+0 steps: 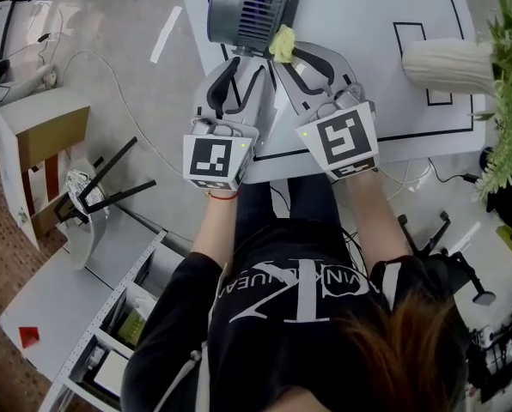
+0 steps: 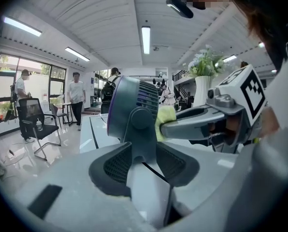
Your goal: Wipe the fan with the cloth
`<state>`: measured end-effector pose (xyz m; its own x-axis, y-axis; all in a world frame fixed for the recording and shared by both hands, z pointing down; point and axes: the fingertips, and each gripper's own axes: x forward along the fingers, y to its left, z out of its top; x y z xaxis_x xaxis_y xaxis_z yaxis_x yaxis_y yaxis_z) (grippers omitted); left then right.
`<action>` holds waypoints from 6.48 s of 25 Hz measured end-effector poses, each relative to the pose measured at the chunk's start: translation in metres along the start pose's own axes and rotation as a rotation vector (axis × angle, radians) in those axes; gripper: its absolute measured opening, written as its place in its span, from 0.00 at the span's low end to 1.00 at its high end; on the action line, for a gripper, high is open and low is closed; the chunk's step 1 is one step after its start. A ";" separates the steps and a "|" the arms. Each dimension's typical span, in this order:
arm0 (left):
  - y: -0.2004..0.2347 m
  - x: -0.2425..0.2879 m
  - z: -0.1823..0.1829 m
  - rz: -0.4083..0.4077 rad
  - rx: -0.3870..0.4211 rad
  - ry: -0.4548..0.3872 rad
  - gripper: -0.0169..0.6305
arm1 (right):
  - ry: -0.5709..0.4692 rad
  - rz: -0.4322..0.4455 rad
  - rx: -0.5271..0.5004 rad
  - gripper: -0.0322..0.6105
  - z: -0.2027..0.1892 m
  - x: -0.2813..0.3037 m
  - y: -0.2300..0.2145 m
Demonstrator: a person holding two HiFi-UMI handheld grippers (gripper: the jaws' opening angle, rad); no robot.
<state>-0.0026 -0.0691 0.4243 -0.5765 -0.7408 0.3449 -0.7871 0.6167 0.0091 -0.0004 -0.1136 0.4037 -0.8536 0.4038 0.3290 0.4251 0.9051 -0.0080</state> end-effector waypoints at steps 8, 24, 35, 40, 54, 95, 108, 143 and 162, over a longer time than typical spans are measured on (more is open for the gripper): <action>0.002 0.002 0.000 -0.031 0.005 0.011 0.24 | -0.082 -0.036 0.005 0.15 0.028 -0.015 -0.007; 0.024 0.004 0.000 -0.029 -0.004 0.015 0.08 | -0.082 -0.165 -0.076 0.16 0.044 -0.010 -0.056; 0.028 0.004 -0.001 -0.067 0.013 0.003 0.04 | -0.022 -0.200 -0.050 0.15 0.020 0.018 -0.067; 0.028 0.004 -0.001 -0.059 -0.013 -0.035 0.04 | 0.002 -0.184 -0.064 0.15 0.006 0.024 -0.060; 0.031 -0.015 0.000 0.021 -0.027 -0.075 0.04 | 0.052 -0.123 -0.096 0.15 -0.015 0.019 -0.027; 0.112 0.032 0.084 -0.007 -0.034 -0.122 0.04 | -0.084 -0.357 -0.133 0.15 0.128 0.002 -0.091; 0.129 0.062 0.081 -0.051 -0.033 -0.095 0.04 | -0.046 -0.329 -0.079 0.15 0.131 0.044 -0.113; 0.108 0.042 0.079 -0.032 -0.045 -0.109 0.04 | -0.042 -0.207 0.001 0.15 0.136 0.017 -0.072; 0.091 0.005 0.068 0.021 -0.064 -0.125 0.04 | -0.045 -0.166 -0.123 0.15 0.131 -0.003 -0.026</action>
<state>-0.0925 -0.0349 0.3628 -0.6190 -0.7521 0.2261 -0.7609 0.6456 0.0646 -0.0485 -0.1206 0.2793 -0.9263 0.2590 0.2736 0.3091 0.9377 0.1586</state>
